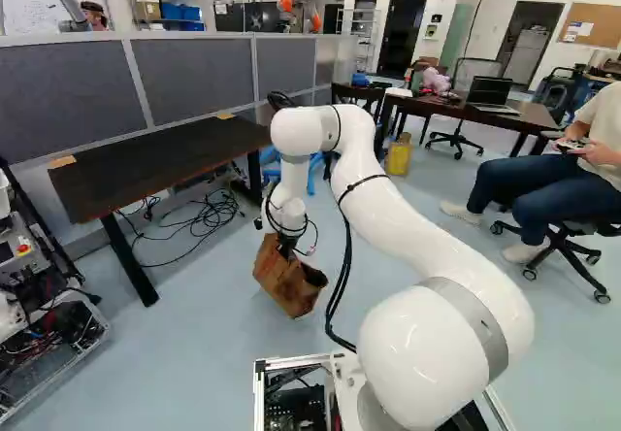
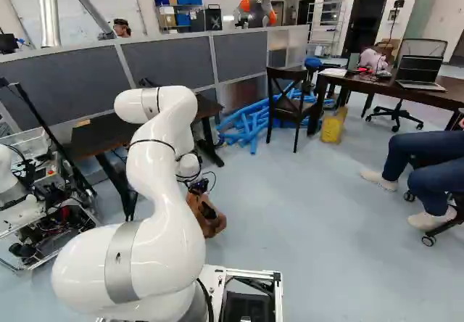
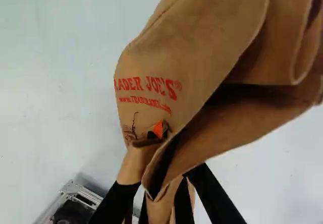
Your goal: Pick up the bag on the ground and place it on the table
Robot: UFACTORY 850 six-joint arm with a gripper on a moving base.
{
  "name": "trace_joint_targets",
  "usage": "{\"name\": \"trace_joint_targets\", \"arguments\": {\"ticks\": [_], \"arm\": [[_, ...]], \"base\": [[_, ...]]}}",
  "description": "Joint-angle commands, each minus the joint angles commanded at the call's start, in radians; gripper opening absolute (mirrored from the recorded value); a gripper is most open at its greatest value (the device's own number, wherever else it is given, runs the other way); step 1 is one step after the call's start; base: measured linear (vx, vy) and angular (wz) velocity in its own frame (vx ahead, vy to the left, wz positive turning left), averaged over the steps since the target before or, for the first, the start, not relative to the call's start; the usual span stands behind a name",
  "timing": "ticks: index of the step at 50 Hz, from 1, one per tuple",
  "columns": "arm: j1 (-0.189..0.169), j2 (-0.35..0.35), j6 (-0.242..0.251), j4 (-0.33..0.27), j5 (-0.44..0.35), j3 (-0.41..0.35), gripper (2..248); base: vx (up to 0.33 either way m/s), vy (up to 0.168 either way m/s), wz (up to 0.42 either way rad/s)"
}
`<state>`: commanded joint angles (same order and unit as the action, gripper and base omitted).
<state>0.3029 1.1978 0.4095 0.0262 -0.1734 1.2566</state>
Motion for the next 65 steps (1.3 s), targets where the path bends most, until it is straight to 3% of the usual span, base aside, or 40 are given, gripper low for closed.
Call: {"name": "trace_joint_targets", "arguments": {"ticks": [29, 65], "arm": [[0.051, -0.149, 0.000, 0.005, 0.000, -0.189, 27], [0.111, -0.342, 0.000, 0.113, 0.000, -0.419, 27]], "base": [[0.000, 0.000, 0.000], [0.000, 0.000, 0.000]]}}
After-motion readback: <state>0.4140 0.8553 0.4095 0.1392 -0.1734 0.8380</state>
